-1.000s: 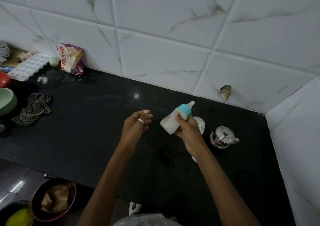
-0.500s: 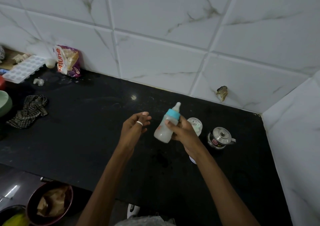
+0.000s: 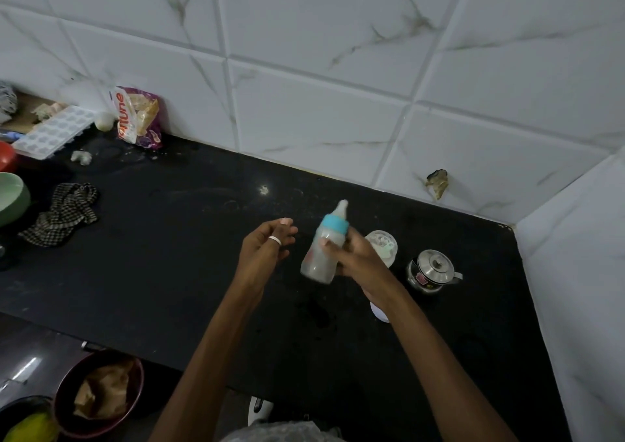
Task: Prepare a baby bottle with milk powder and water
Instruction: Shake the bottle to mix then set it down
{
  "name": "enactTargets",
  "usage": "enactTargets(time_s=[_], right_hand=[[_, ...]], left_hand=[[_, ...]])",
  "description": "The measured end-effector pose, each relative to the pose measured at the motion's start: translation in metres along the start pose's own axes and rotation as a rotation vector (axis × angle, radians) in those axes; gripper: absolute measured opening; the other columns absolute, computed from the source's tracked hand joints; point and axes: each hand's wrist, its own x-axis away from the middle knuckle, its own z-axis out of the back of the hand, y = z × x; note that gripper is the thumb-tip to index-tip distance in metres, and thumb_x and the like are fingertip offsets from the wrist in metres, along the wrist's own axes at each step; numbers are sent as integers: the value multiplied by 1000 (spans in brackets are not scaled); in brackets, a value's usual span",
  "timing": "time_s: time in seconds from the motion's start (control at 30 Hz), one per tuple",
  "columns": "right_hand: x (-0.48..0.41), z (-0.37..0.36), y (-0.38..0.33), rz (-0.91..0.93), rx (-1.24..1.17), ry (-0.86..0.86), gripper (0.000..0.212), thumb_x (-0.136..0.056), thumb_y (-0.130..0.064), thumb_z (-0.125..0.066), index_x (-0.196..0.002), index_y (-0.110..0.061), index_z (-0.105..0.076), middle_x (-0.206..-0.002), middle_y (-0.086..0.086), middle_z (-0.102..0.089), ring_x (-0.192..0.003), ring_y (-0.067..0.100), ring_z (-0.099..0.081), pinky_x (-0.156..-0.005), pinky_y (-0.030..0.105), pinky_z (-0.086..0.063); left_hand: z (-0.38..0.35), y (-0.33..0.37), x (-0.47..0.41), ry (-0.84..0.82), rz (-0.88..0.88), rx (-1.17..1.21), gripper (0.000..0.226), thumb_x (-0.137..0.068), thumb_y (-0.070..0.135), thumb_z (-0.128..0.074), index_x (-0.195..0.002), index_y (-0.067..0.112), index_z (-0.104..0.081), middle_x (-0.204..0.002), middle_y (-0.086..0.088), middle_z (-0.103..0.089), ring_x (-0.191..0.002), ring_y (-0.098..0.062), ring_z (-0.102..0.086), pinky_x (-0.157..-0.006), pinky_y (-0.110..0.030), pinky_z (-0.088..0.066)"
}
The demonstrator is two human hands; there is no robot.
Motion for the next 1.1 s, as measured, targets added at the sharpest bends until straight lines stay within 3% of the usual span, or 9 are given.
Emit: enactTargets(time_s=[0.07, 0.23, 0.37, 0.53, 0.7, 0.8, 0.87, 1.0, 1.1], right_hand=[[3, 3, -1, 0, 24, -72, 45, -95, -23, -72, -136, -22, -54, -128, 6, -68, -117, 21, -69, -96, 46, -60], [-4, 3, -5, 71, -212, 163, 49, -97, -28, -68, -142, -22, -49, -128, 6, -66, -115, 20, -68, -91, 42, -61], [2, 5, -7, 50, 17, -62, 44, -94, -19, -73, -134, -21, -55, -123, 5, -70, -111, 20, -71, -89, 40, -62], [-4, 7, -20, 114, -314, 223, 49, -93, -30, -69, -138, -17, -53, -123, 7, -68, -112, 20, -70, -82, 37, -62], [5, 16, -24, 118, 20, -33, 40, -94, -17, -71, -131, -19, -57, -120, 6, -70, -106, 18, -72, -82, 34, -62], [5, 21, -43, 195, -283, 139, 31, -97, -17, -67, -127, -15, -59, -111, 5, -70, -98, 16, -71, -71, 28, -61], [3, 26, -52, 255, -294, 181, 41, -92, -28, -75, -127, -14, -58, -112, 7, -68, -101, 17, -71, -75, 32, -61], [12, 33, -62, 233, 89, -20, 55, -77, -32, -82, -127, -19, -60, -116, 5, -73, -109, 21, -71, -93, 40, -58], [13, 40, -80, 315, -161, 125, 54, -80, -25, -79, -128, -12, -59, -116, 8, -71, -110, 24, -70, -102, 52, -55]], left_hand=[[0, 1, 0, -21, 1, -12, 20, -103, 29, -59, -117, 23, -71, -114, 2, -77, -110, -17, -71, -95, -37, -56], [-1, 2, 0, 3, -4, -3, 22, -103, 29, -60, -119, 20, -72, -112, 2, -78, -108, -17, -71, -94, -36, -56], [-4, 0, -1, -34, -4, -32, 23, -103, 29, -59, -121, 20, -71, -113, 2, -77, -108, -15, -72, -93, -36, -56], [-7, 5, -5, -11, -7, -30, 18, -103, 29, -62, -116, 23, -73, -108, 5, -79, -105, -15, -73, -87, -31, -55], [-11, 13, -6, -52, -21, -44, 22, -102, 30, -62, -119, 21, -72, -111, 3, -78, -105, -14, -72, -90, -33, -57], [-17, 21, -7, -40, -39, -53, 19, -102, 31, -63, -114, 22, -74, -106, 6, -79, -99, -9, -72, -90, -31, -57], [-21, 27, -9, -49, -53, -64, 19, -102, 32, -64, -115, 23, -74, -105, 6, -79, -97, -8, -72, -88, -30, -56], [-28, 43, -14, -87, -100, -96, 23, -102, 31, -62, -120, 20, -72, -108, 5, -78, -100, -9, -73, -86, -28, -56], [-36, 58, -16, -90, -145, -97, 23, -103, 30, -62, -118, 17, -72, -107, 5, -79, -97, -8, -73, -83, -27, -55]])
